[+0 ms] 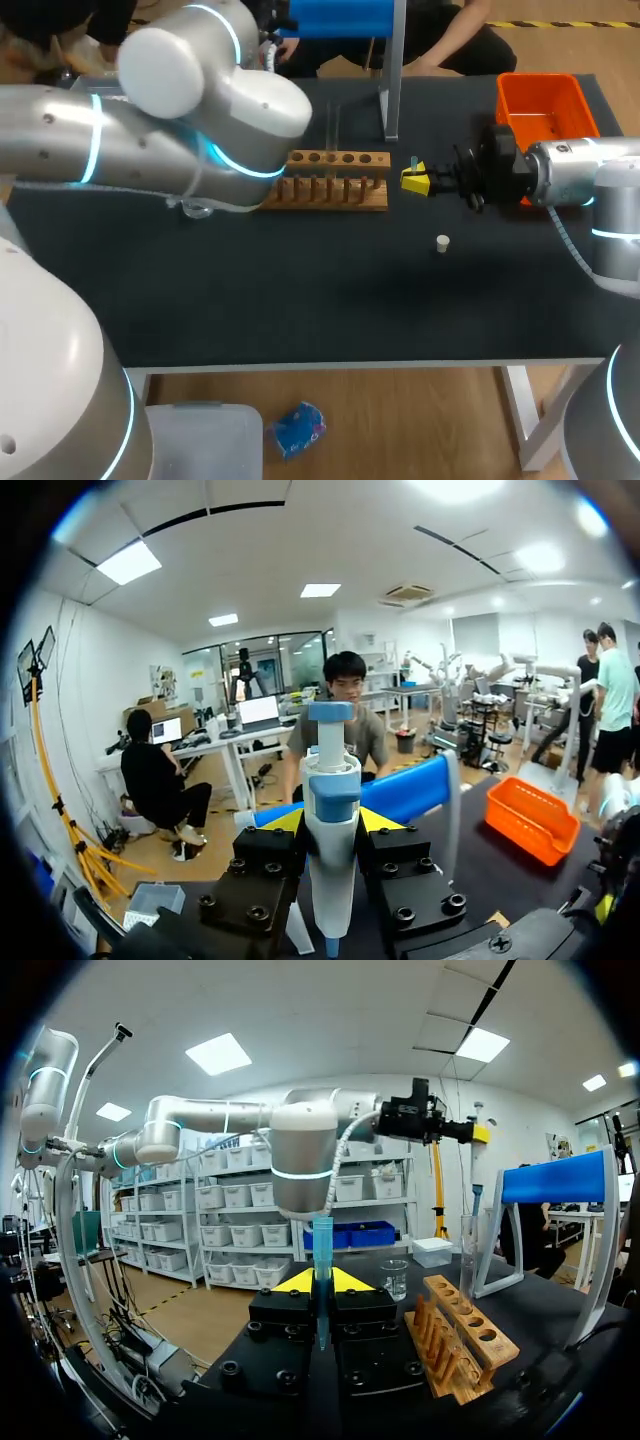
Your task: Invert the test tube, pick up the pipette, mount the tip to pipette, aspirate from beaker and dispense into the tube, eject the tip, return the pipette, and cap with the stopper.
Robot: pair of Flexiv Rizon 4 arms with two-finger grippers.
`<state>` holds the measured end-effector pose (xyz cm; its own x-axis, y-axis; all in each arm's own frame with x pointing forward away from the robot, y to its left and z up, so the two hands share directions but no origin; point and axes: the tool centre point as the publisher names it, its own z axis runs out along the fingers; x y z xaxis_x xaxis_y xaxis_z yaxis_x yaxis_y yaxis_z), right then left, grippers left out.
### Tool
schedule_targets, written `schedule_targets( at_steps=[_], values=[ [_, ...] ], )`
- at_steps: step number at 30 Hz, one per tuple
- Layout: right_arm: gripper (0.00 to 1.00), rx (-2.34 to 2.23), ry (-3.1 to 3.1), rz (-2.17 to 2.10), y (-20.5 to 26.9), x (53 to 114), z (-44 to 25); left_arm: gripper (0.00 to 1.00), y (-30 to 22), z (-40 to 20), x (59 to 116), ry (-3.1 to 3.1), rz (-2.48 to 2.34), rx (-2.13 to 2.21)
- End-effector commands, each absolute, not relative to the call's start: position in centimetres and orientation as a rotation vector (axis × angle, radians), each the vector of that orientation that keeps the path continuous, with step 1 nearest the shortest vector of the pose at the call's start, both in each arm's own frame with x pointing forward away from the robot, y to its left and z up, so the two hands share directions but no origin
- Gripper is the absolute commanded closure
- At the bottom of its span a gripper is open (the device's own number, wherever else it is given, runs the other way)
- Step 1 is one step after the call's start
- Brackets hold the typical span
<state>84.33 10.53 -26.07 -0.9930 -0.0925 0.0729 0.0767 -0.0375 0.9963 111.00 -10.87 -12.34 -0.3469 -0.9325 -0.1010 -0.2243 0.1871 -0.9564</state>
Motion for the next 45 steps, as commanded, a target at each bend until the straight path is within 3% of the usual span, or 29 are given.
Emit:
schedule_targets(
  at_steps=[1,14,27,45],
  values=[
    [1.0,0.016,-2.098,-2.181,10.5,84.2,-26.0,1.0,-9.8,-11.5,109.6,1.865,-1.322,-1.028],
    [1.0,0.016,-2.098,-2.181,10.5,84.2,-26.0,1.0,-10.7,-11.0,109.7,1.835,-1.479,-0.897],
    [1.0,0.016,-2.098,-2.181,10.5,84.2,-26.0,1.0,-11.2,-8.0,102.6,1.949,-1.713,-0.671],
    [1.0,0.016,-2.098,-2.181,10.5,84.2,-26.0,1.0,-11.6,-7.7,103.1,1.964,-1.759,-0.601]
  ],
)
